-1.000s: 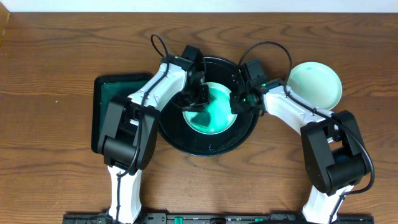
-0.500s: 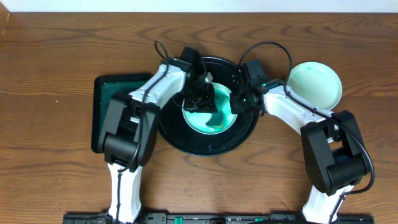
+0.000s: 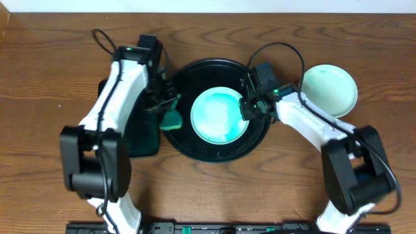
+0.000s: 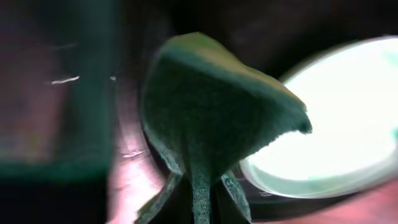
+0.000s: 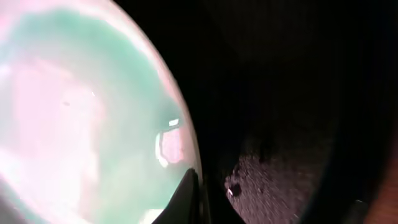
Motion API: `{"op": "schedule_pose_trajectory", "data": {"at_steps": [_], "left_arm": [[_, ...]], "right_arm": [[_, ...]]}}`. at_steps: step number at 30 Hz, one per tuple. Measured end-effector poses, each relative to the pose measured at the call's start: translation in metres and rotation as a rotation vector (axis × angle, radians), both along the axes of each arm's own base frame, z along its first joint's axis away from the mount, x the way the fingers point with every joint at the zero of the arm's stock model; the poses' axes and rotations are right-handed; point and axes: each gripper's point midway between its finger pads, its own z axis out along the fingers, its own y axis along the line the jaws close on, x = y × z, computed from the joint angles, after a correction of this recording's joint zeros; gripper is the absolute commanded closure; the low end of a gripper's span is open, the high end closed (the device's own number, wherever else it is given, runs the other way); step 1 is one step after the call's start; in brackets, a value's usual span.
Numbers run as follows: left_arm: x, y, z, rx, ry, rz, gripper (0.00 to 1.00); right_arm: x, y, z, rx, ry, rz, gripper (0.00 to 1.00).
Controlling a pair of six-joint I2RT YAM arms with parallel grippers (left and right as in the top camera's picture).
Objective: Clean dirty plates on tray and stack at the side
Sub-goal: 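Move the sponge back over the dark rack with the left gripper, then tilt the green plate up off the black tray with the right gripper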
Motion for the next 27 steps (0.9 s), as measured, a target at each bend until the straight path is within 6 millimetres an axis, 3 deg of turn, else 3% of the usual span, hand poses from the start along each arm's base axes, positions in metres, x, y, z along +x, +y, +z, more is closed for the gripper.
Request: {"op": "schedule_pose_trajectory", "data": {"at_steps": [6, 11, 20, 27], "left_arm": [[-0.008, 0.036, 0.002, 0.124, 0.027, 0.04, 0.93], [-0.006, 0.057, 0.002, 0.147, 0.028, 0.087, 0.93], [-0.005, 0.089, 0.002, 0.156, 0.034, 0.178, 0.93], [-0.006, 0.107, 0.002, 0.162, 0.038, 0.227, 0.93]], "right_arm": [[0.004, 0.003, 0.067, -0.133, -0.247, 0.084, 0.99], [-0.001, 0.008, 0.107, -0.226, -0.392, 0.132, 0.99], [-0.008, 0.005, 0.149, -0.385, -0.559, 0.153, 0.99], [-0.011, 0.004, 0.179, -0.605, -0.702, 0.198, 0.99]]}}
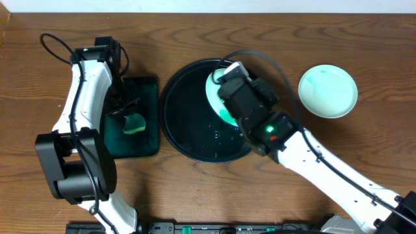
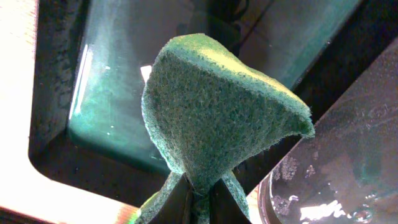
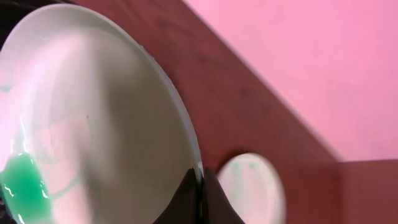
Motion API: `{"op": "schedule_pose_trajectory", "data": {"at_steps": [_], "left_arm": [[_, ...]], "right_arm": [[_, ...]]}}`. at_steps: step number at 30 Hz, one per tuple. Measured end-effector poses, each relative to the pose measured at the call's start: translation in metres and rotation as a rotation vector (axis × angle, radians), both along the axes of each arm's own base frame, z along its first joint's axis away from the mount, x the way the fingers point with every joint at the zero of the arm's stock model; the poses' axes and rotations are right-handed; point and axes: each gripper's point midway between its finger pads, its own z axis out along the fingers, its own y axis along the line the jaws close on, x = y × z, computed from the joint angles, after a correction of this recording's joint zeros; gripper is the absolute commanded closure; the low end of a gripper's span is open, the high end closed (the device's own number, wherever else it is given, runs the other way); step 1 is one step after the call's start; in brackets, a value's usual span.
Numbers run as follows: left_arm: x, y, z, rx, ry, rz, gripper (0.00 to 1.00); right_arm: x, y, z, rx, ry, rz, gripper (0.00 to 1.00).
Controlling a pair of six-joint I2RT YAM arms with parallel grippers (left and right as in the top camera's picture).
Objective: Clean dirty plates on tray and stack at the side
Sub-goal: 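Tilt the green plate up off the black tray with the right gripper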
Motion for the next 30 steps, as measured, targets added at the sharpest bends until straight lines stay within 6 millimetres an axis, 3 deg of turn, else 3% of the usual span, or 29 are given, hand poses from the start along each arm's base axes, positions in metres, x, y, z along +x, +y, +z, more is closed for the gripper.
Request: {"op": "schedule_pose_trajectory", "data": {"at_steps": [16, 23, 30], "left_arm": [[0.0, 0.005, 0.0, 0.0, 0.0, 0.013, 0.93], [0.0, 0.005, 0.0, 0.0, 0.0, 0.013, 0.93], [0.0, 0.005, 0.0, 0.0, 0.0, 0.013, 0.93]], "right_arm": [[-0.026, 0.03, 0.079, -0.489, -0.3, 0.044, 0.99], [-0.041, 0.041, 0.095, -0.602, -0.336, 0.059, 0.99], [-0.041, 0.04, 0.098, -0.608, -0.34, 0.046, 0.99]]}}
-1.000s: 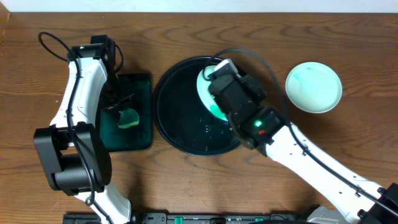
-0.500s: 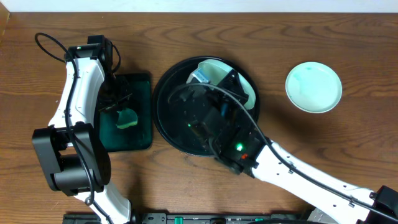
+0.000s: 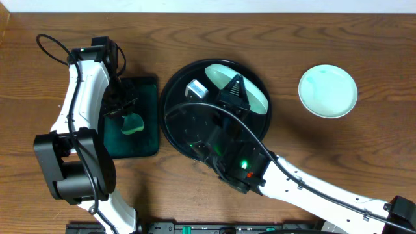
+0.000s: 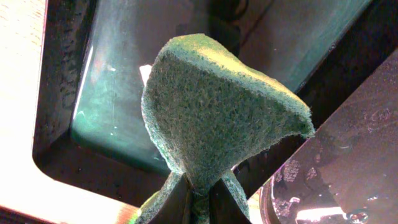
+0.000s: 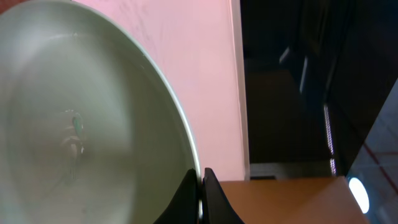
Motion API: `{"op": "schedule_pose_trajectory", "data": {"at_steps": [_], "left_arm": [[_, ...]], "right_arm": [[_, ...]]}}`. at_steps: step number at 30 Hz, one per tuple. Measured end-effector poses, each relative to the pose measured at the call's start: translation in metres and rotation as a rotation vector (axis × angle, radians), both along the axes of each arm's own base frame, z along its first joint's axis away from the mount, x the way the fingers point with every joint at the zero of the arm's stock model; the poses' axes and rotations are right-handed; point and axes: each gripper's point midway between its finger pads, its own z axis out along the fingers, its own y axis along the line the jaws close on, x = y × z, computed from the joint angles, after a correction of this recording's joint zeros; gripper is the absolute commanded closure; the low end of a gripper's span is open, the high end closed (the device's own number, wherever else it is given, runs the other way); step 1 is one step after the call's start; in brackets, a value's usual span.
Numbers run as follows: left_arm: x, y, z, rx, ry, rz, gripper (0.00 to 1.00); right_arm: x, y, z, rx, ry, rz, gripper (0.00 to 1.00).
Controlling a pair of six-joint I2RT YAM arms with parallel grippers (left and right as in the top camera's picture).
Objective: Clean dirty plates on tray and stack at the side
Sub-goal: 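Tilt the green plate up off the black tray with the right gripper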
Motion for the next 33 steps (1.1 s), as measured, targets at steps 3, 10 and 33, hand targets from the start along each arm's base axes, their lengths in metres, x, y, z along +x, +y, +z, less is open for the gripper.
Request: {"op": "schedule_pose_trajectory", "data": {"at_steps": [3, 10, 33], "left_arm": [[0.0, 0.0, 0.0, 0.0, 0.0, 0.0, 0.93], [0.0, 0.0, 0.0, -0.001, 0.0, 0.0, 0.92], [0.005, 0.0, 0.0, -0.002, -0.019, 0.0, 0.93]], "right_arm": [[0.001, -0.006, 0.001, 0.022, -0.015, -0.032, 0.99], [0.003, -0.013, -0.008, 0.072, -0.008, -0.052, 0.99], [-0.002, -0.007, 0.002, 0.163, -0.081, -0.081, 0.99]]}}
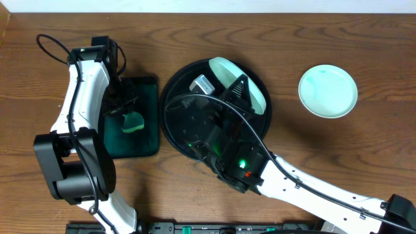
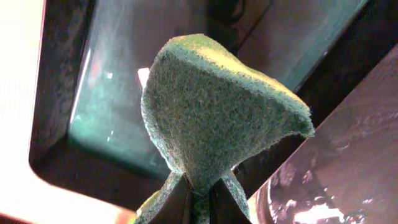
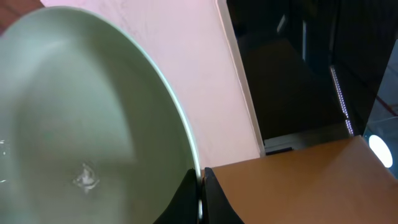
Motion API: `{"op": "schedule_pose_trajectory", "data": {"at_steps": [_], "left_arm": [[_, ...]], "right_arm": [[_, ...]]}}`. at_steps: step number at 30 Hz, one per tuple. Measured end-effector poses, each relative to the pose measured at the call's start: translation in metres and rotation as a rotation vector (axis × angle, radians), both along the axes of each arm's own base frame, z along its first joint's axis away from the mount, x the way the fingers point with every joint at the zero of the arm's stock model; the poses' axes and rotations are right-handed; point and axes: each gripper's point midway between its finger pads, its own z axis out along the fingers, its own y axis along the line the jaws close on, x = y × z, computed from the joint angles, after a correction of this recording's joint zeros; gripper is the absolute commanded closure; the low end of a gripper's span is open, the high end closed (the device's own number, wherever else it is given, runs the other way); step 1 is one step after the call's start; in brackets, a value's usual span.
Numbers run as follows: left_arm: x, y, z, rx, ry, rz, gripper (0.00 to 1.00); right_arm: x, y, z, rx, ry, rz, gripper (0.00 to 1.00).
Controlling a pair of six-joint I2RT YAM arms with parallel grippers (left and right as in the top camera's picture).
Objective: Clean dirty plates on tray and stack at the side
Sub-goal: 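Tilt the green plate up off the black tray with the right gripper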
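My right gripper is shut on the rim of a pale green plate and holds it on edge, high above the round black tray. In the overhead view that plate shows tilted behind the right gripper. A second pale green plate lies on the table at the right. The left gripper is shut on a folded green sponge above the dark green basin. From overhead the sponge hangs over the basin.
The raised right arm crosses the tray's lower right and hides part of it. Wet specks lie on the black tray's floor. The table is brown wood, with a wall edge along the back.
The right gripper has turned a little with the plate, which now sits slightly further up and left in the overhead view. The left gripper and sponge have not moved.
At first the plate lay flat in the black tray, my right gripper on its rim and the sponge at the tray's left edge. Then the sponge was over the basin and the plate lifted, tilted. Since then the plate has stood on edge, high above the tray.
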Motion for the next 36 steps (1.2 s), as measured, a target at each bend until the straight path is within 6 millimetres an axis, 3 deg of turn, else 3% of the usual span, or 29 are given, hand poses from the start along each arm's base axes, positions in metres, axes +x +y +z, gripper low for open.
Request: {"op": "schedule_pose_trajectory", "data": {"at_steps": [6, 12, 13, 16, 19, 36], "left_arm": [[0.015, 0.007, -0.006, 0.032, -0.045, 0.0, 0.93], [0.017, 0.009, -0.046, 0.032, 0.043, -0.002, 0.92], [0.016, 0.008, -0.054, 0.03, 0.062, -0.002, 0.86], [0.013, 0.008, -0.072, 0.025, 0.109, -0.002, 0.51], [0.013, 0.008, -0.074, 0.025, 0.114, -0.002, 0.22], [0.013, 0.008, -0.074, 0.025, 0.113, -0.002, 0.2]], "right_arm": [[0.0, -0.002, 0.001, 0.0, -0.005, -0.01, 0.99], [-0.001, -0.003, 0.002, -0.003, -0.009, -0.021, 0.99], [-0.001, -0.004, 0.002, -0.003, -0.01, -0.023, 0.99], [-0.001, -0.004, 0.002, -0.004, -0.011, -0.026, 0.99], [-0.001, -0.005, 0.002, -0.004, -0.011, -0.028, 0.99], [-0.001, -0.004, 0.004, 0.044, -0.033, -0.032, 0.99]]}}
